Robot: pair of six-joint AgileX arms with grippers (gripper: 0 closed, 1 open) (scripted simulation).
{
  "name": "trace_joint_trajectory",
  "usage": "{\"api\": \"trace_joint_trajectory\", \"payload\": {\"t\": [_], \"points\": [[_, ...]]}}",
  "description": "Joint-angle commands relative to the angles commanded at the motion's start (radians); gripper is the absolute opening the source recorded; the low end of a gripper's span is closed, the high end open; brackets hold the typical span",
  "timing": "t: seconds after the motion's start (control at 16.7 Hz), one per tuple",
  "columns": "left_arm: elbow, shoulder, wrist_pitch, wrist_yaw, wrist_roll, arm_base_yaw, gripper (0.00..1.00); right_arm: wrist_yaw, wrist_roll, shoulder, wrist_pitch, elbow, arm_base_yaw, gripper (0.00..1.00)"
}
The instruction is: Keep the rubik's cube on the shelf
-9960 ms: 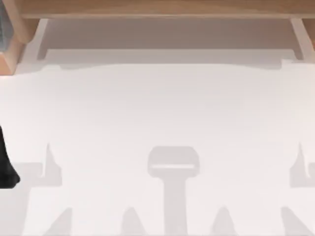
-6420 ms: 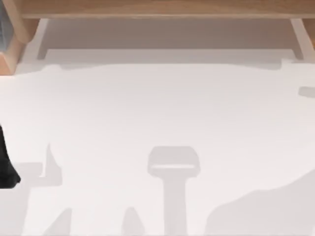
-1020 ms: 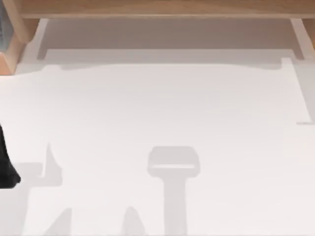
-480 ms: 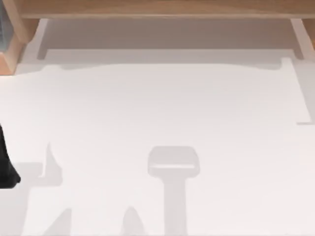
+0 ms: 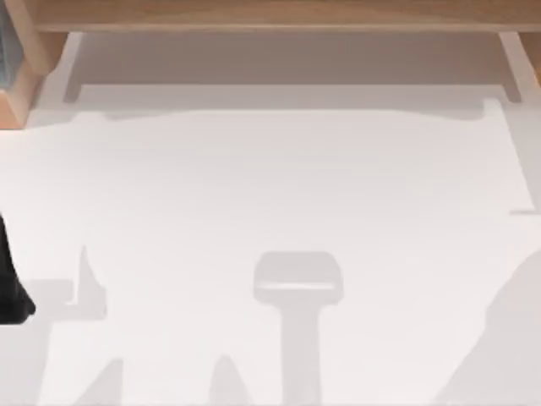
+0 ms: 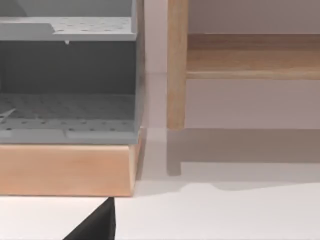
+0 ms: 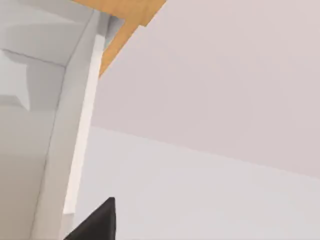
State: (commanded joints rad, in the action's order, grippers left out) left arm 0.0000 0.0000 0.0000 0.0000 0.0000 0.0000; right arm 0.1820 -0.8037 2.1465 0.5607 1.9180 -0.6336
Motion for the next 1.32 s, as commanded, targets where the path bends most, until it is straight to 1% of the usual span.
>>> {"api": "trace_joint_trajectory", "payload": {"t": [0.18,0.3,0.42,0.54,0.72,1.02,1.14,1.32], "points": [[0.000,0.000,0.000,0.000,0.000,0.000,1.00,-0.040,0.132,0.084,0.323,0.192,0.096,1.00],[0.000,0.000,0.000,0.000,0.000,0.000,1.00,-0.060,0.209,0.142,0.499,0.295,0.150,1.00],[0.000,0.000,0.000,0.000,0.000,0.000,1.00,-0.077,0.273,0.197,0.638,0.379,0.191,1.00],[0.000,0.000,0.000,0.000,0.000,0.000,1.00,-0.090,0.322,0.244,0.733,0.437,0.218,1.00],[0.000,0.000,0.000,0.000,0.000,0.000,1.00,-0.100,0.357,0.281,0.797,0.476,0.234,1.00],[0.000,0.000,0.000,0.000,0.000,0.000,1.00,-0.098,0.356,0.279,0.796,0.474,0.229,1.00],[0.000,0.000,0.000,0.000,0.000,0.000,1.00,-0.100,0.357,0.288,0.778,0.463,0.233,1.00],[0.000,0.000,0.000,0.000,0.000,0.000,1.00,-0.102,0.365,0.320,0.700,0.420,0.242,1.00]]}}
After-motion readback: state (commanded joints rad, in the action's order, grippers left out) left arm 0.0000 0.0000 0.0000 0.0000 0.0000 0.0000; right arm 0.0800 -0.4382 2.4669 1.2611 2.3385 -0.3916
